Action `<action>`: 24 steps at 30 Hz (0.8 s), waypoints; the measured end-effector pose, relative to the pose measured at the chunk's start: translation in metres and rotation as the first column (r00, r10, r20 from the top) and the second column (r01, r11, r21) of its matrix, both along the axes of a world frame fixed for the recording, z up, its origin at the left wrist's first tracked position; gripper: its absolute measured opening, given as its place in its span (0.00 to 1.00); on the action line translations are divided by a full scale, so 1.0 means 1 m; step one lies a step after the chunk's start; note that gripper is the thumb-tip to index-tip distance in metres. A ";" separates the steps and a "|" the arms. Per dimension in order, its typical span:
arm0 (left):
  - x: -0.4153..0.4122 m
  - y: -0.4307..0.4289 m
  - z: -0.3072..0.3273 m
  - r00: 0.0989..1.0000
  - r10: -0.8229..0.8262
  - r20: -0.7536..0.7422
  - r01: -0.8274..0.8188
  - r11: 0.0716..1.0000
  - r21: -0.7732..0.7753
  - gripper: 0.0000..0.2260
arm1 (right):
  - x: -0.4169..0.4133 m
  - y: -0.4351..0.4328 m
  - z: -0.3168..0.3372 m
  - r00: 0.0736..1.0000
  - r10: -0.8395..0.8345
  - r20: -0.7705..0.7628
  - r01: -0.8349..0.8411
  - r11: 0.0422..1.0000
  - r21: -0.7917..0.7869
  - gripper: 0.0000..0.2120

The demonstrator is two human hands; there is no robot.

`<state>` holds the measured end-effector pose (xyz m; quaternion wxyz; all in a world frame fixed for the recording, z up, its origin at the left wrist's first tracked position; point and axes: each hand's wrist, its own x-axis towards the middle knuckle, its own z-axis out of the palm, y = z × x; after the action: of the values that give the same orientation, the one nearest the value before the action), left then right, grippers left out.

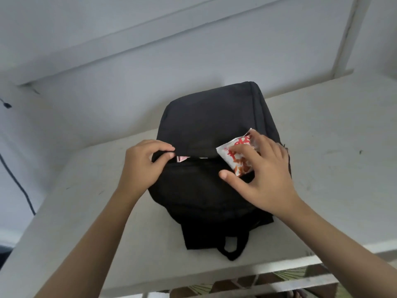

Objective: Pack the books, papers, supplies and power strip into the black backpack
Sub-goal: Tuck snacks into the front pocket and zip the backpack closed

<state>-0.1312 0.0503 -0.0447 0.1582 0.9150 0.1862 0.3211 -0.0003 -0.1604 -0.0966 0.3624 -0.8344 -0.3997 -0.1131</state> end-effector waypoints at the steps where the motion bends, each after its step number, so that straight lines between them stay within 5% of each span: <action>1: 0.000 -0.001 0.001 1.000 0.001 0.017 -0.001 1.000 0.001 0.06 | -0.003 0.002 0.000 0.998 -0.062 0.013 0.062 0.998 -0.006 0.24; 5: -0.001 -0.002 0.006 0.997 0.029 0.068 -0.027 0.999 -0.036 0.04 | -0.013 0.005 0.011 0.994 -0.106 -0.014 0.107 0.991 0.079 0.16; 9: 0.003 -0.002 0.014 0.985 0.081 0.150 -0.054 0.983 -0.173 0.04 | -0.032 0.007 0.022 0.974 0.219 0.064 -0.228 0.945 0.234 0.14; 14: 0.009 -0.002 0.020 0.976 0.125 0.176 -0.066 0.949 -0.310 0.05 | -0.048 0.031 0.020 0.877 0.475 0.072 -0.480 0.873 0.084 0.15; 16: 0.007 -0.003 0.021 0.976 0.119 0.182 -0.055 0.945 -0.324 0.06 | -0.044 0.045 0.019 0.873 0.482 0.074 -0.486 0.873 0.043 0.14; 21: 0.002 -0.003 0.022 0.976 0.104 0.192 -0.037 0.945 -0.324 0.09 | -0.045 0.068 0.007 0.880 0.260 0.397 -0.282 0.959 -0.003 0.09; 24: 0.003 -0.002 0.022 0.978 0.114 0.177 -0.055 0.950 -0.306 0.06 | -0.053 0.066 0.003 0.892 0.294 0.344 -0.295 0.954 -0.050 0.10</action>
<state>-0.1286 0.0480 -0.0232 0.2984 0.8362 0.2556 0.3826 -0.0534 -0.0947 -0.0940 0.3004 -0.7305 -0.5787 -0.2031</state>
